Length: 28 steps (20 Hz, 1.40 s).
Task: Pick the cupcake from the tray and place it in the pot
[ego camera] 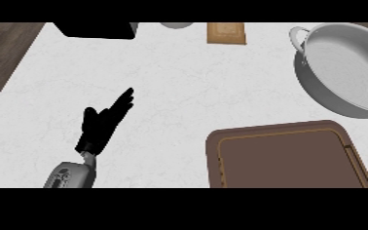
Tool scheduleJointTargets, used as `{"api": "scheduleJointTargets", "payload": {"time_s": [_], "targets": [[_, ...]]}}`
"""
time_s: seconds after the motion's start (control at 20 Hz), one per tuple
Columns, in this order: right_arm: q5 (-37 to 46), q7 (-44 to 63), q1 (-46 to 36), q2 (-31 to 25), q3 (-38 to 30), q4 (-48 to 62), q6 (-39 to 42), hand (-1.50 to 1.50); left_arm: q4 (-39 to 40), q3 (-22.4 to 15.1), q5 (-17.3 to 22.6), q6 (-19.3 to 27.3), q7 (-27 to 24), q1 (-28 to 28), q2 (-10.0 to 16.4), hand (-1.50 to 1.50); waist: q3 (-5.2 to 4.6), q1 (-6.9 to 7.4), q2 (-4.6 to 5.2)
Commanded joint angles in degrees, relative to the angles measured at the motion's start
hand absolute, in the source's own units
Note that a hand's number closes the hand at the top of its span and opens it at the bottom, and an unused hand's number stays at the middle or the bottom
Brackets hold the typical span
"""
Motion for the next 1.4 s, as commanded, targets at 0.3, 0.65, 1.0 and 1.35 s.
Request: {"api": "scheduleJointTargets", "payload": {"time_s": [0.3,0.65,1.0,1.35], "targets": [[16.7,11.1,-8.6,6.7,11.7,1.5,-17.1,1.50,-1.1,0.2,-0.1,-0.2,0.8,-0.6,0.0,0.00,-0.10,0.52,0.10],[25.1,19.9,-10.8,11.2,18.8,11.0,-10.0,1.50,0.4,-0.5,-1.7,0.4,-0.8,-0.2,-0.7,0.00,-0.07,1.31,0.80],[25.7,25.2,-15.8,16.9,18.2,16.2,-4.8,-1.50,-0.3,2.0,1.5,-3.0,0.4,-0.7,1.4,0.00,0.04,0.60,0.50],[7.2,16.5,-17.5,19.0,0.1,13.9,-7.2,-1.50,-0.9,1.2,0.2,-0.8,0.2,0.0,0.0,0.00,0.19,-0.42,0.15]]}}
